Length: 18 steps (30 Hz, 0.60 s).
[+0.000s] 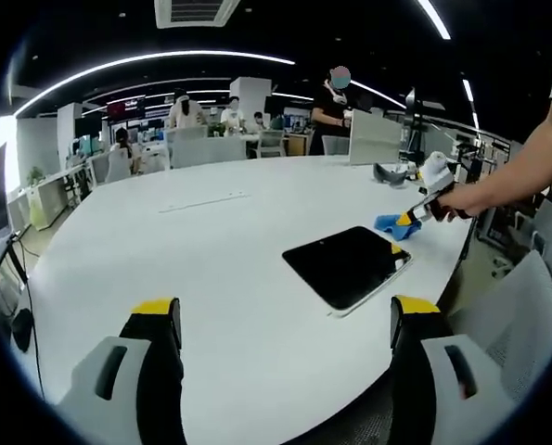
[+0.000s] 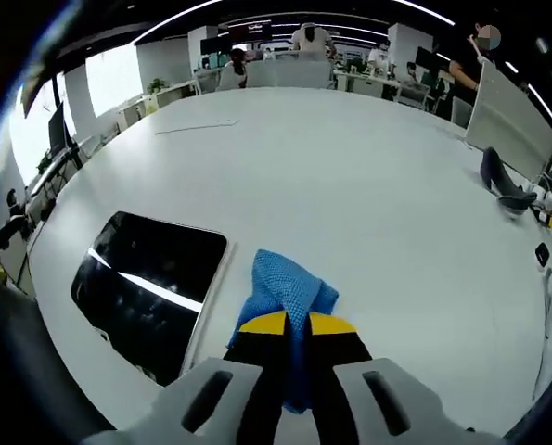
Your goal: Wipe the mirror surface with the cleaning cloth until all visible marks leave the cleaned area.
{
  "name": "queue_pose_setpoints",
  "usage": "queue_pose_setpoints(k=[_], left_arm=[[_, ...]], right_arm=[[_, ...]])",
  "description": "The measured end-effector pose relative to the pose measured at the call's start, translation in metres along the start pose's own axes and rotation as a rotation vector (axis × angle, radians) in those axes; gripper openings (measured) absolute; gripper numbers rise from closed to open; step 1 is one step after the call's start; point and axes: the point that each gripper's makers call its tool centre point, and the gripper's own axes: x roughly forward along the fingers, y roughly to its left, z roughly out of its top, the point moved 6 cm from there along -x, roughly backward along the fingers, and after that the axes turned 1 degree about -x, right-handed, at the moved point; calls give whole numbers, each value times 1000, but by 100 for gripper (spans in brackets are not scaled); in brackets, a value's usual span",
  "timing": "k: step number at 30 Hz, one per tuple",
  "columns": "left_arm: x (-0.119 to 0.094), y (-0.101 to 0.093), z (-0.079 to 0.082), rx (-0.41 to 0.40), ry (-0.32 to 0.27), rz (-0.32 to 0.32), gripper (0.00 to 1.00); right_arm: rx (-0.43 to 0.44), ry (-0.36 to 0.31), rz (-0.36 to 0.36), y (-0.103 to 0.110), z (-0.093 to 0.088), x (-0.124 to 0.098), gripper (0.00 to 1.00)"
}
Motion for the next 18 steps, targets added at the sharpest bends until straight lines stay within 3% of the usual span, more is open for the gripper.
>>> queue_pose_setpoints(k=[10,18], left_arm=[[0,-2,0,3,-5,-15,94],[3,-4,-3,24,13,-21,99]], right_arm=[[107,-60,29,7,29,-17,0],[97,-44,63,37,46,-3,0]])
